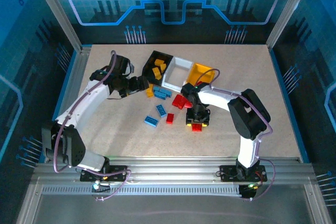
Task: Sort the legos into containers by color
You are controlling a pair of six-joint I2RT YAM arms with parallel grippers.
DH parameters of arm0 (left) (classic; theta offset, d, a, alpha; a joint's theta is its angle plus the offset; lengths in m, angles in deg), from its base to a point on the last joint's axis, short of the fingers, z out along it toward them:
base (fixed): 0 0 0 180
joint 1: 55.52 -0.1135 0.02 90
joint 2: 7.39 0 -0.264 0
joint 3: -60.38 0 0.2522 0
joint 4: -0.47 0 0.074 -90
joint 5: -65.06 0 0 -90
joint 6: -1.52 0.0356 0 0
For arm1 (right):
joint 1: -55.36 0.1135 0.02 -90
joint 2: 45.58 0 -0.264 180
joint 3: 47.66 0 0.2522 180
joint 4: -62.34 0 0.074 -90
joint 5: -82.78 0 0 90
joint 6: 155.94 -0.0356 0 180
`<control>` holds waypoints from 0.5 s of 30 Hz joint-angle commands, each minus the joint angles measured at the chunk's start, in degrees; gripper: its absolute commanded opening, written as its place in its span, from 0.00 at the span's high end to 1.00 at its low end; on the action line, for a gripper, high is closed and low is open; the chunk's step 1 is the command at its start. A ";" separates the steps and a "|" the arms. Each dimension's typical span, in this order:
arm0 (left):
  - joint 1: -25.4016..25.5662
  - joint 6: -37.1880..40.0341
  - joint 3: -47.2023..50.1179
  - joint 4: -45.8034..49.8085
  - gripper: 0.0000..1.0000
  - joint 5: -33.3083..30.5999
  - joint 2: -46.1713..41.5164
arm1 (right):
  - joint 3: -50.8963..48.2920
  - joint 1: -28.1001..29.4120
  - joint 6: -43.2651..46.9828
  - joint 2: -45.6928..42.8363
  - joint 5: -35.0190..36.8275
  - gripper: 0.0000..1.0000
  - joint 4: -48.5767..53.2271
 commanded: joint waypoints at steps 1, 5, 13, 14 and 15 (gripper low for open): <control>-0.15 1.33 1.20 1.20 0.22 -0.44 -1.28 | -1.66 1.82 -1.99 1.03 1.62 0.44 -0.17; -0.15 0.89 2.06 0.44 0.22 0.11 -1.15 | -2.97 2.76 -2.67 -0.06 1.45 0.51 -0.60; -0.13 0.34 2.89 -0.04 0.21 0.70 -1.33 | -2.37 3.08 -2.37 -4.41 2.46 0.57 0.11; -0.14 0.37 2.96 0.04 0.21 0.71 -1.46 | -1.80 3.08 -2.13 -4.90 2.58 0.57 0.53; -0.14 0.45 3.00 0.17 0.21 0.75 -1.55 | -1.08 2.92 -1.87 -5.44 2.65 0.57 1.08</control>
